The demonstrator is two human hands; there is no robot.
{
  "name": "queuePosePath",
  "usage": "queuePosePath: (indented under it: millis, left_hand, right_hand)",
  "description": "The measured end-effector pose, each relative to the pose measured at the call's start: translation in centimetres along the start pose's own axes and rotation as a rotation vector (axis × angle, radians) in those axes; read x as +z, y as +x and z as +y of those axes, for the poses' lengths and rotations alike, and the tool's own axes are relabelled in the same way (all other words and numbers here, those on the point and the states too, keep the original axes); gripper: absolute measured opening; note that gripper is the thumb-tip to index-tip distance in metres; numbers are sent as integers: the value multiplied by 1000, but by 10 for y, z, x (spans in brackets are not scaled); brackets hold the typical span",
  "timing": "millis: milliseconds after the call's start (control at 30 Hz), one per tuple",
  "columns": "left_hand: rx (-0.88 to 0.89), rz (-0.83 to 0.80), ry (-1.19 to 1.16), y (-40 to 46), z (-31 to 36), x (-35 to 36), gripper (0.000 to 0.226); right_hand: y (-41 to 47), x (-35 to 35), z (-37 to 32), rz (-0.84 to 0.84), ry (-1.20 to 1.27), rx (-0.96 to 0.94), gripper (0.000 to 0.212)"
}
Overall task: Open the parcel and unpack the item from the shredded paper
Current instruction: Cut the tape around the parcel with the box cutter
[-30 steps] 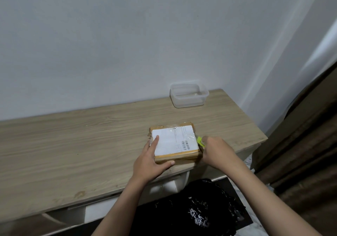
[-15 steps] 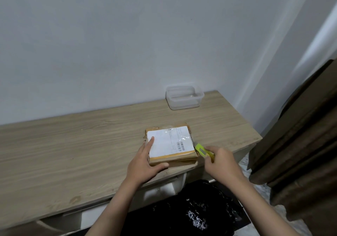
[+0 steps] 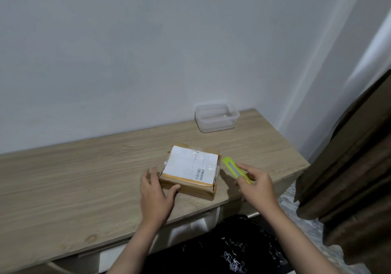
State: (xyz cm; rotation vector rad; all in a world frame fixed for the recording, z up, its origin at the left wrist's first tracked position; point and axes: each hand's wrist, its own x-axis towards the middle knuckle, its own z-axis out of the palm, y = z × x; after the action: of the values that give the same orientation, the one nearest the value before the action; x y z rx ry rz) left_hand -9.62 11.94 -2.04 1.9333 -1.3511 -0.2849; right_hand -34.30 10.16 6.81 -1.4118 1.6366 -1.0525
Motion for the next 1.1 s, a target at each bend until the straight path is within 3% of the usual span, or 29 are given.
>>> queuePosePath:
  millis: [133, 300, 400, 533, 633, 800, 967, 1100]
  left_hand:
    - [-17, 138, -193, -41, 36, 18, 75]
    - [-148, -67, -153, -51, 76, 45, 101]
    - [-122, -108, -132, -42, 69, 47, 106]
    - [-5, -201, -184, -21, 38, 28, 93]
    - [32, -221, -195, -8, 18, 8, 71]
    - [-106, -25, -221, 5, -3, -11, 38]
    - [-235, 195, -266, -1, 15, -5, 30]
    - [-245, 184, -189, -24, 47, 21, 38]
  right_hand:
    - [3, 11, -4, -40, 125, 24, 41]
    - [8, 19, -7, -80, 156, 40, 42]
    - [12, 19, -7, -92, 159, 41, 42]
    - [16, 21, -3, -124, 162, 54, 43]
    - [19, 25, -1, -154, 177, 61, 43]
    - [22, 41, -1, -223, 203, 61, 41]
    - [30, 49, -2, -288, 184, 53, 41]
    - [39, 52, 1, -306, 180, 59, 40]
